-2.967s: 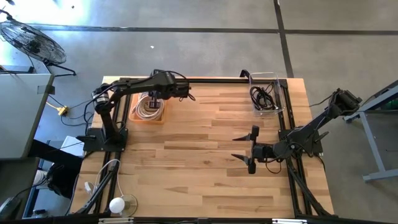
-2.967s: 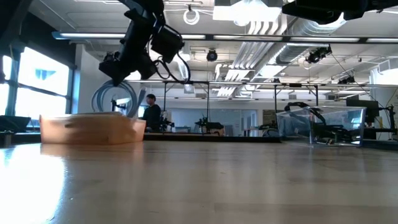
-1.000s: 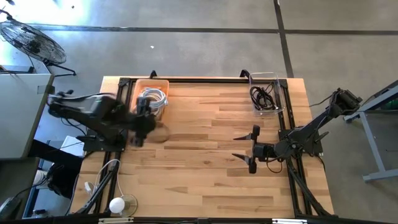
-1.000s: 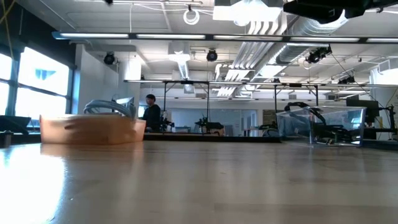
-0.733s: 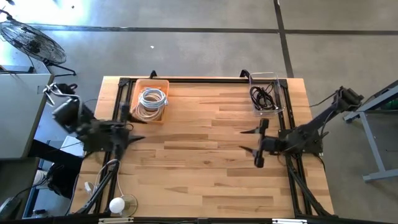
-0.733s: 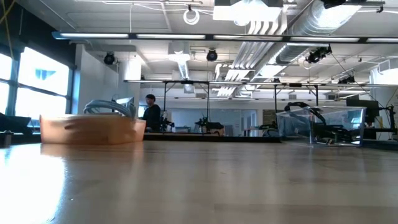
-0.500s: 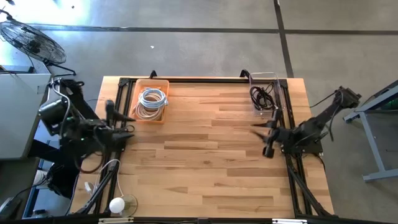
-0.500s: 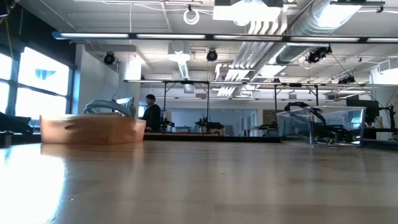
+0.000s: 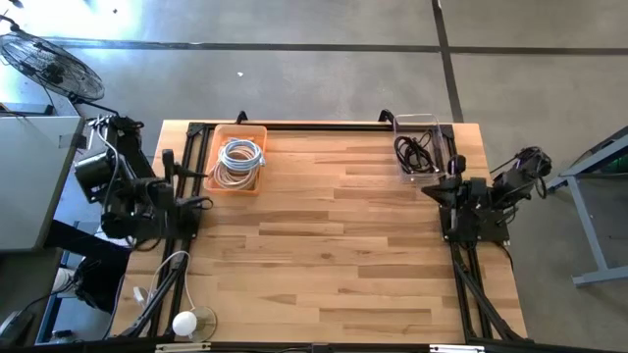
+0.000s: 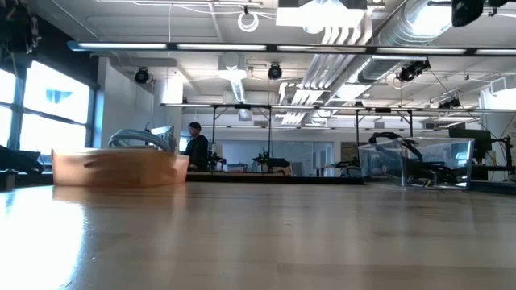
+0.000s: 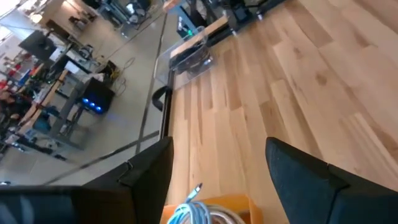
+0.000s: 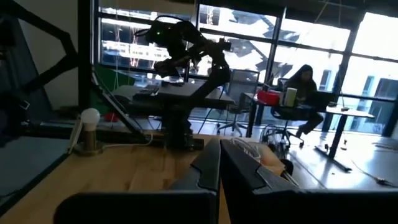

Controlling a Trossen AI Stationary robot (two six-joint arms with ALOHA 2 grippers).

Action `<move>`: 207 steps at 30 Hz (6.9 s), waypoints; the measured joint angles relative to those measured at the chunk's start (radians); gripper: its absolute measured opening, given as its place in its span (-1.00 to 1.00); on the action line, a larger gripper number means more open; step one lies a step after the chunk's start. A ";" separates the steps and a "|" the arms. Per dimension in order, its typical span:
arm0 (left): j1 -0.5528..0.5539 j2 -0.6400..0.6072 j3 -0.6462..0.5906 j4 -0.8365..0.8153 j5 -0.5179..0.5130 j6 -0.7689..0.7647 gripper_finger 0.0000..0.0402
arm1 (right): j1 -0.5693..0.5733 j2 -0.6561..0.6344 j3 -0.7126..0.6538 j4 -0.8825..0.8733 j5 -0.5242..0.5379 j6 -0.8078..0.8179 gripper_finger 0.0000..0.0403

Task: Sort HDMI cables
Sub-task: Return to Home Position

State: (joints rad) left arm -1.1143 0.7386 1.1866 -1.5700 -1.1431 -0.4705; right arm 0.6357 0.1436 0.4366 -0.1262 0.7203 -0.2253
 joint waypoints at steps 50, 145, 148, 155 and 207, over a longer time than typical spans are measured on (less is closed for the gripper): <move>0.001 -0.426 -0.765 1.283 0.376 0.922 0.24 | -0.001 -0.019 -0.368 0.379 -0.127 0.173 -1.00; 0.892 -0.642 -1.155 1.539 1.179 0.939 0.24 | -0.575 0.017 -0.427 0.503 -0.641 0.119 -1.00; 0.892 -0.642 -1.155 1.536 1.178 0.938 0.24 | -0.575 0.011 -0.427 0.508 -0.641 0.108 -1.00; 0.892 -0.642 -1.155 1.534 1.177 0.937 0.24 | -0.575 -0.038 -0.427 0.501 -0.645 0.087 -1.00; 0.891 -0.732 -1.130 1.682 1.261 0.987 0.24 | -0.574 -0.138 -0.428 0.347 -0.668 0.119 -1.00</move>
State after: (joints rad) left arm -0.2228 0.0065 0.0564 0.1116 0.1175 0.5169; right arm 0.0616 0.0055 0.0082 0.2211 0.0525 -0.1059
